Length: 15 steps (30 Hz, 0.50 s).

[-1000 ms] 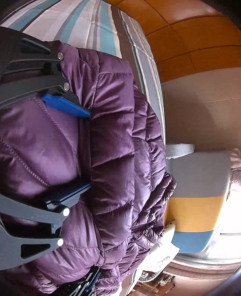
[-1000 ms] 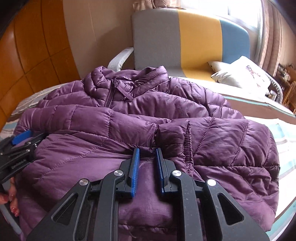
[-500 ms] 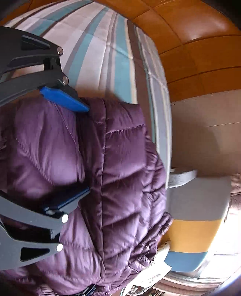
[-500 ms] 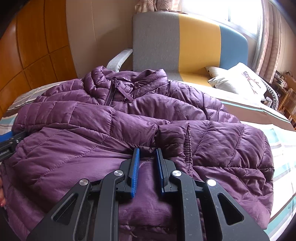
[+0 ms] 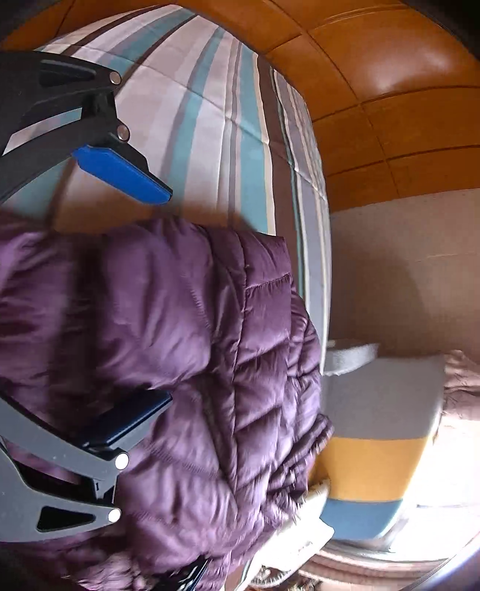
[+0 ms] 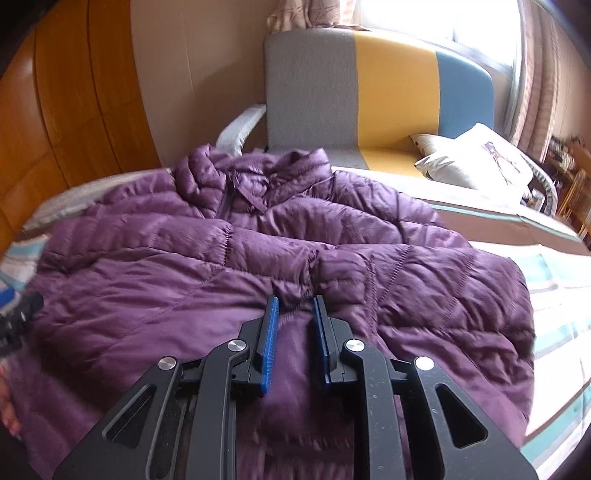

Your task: Fold large clothes

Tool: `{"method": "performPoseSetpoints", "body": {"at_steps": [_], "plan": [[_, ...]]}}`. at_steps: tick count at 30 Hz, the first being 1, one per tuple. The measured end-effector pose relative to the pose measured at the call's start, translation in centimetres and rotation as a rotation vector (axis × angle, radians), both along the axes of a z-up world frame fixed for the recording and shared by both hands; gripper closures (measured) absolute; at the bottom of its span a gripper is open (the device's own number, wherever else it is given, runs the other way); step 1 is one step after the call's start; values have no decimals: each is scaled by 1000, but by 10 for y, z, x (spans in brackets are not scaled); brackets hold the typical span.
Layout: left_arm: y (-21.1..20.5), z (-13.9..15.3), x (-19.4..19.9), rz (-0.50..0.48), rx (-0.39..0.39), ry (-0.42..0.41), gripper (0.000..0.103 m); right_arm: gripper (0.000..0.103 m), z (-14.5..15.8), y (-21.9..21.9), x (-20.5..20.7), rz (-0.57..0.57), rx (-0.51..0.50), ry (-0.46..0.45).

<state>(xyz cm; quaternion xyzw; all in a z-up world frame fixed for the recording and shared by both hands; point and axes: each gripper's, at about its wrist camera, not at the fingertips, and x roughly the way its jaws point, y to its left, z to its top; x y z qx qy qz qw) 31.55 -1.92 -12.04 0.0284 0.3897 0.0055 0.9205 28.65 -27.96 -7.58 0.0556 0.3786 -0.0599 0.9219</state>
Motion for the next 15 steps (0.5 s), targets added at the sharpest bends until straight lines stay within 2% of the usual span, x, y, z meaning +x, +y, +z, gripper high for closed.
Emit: {"method": "performPoseSetpoints", "body": {"at_steps": [1, 2, 3, 6, 9, 15], "plan": [[0, 2, -5, -4, 4, -16, 2, 56, 4, -2, -8, -14, 4, -14], [-1, 2, -9, -9, 13, -27, 2, 49, 5, -4, -12, -20, 3, -22], [-2, -1, -10, -16, 24, -28, 2, 49, 6, -5, -17, -31, -7, -30], [-8, -14, -1, -12, 42, 40, 2, 52, -5, -9, -18, -38, -4, 16], [-8, -28, 8, -27, 7, 105, 2, 52, -17, -13, -12, -51, 12, 56], [2, -35, 13, -35, -90, 139, 2, 51, -23, -10, -4, -52, -18, 85]]}}
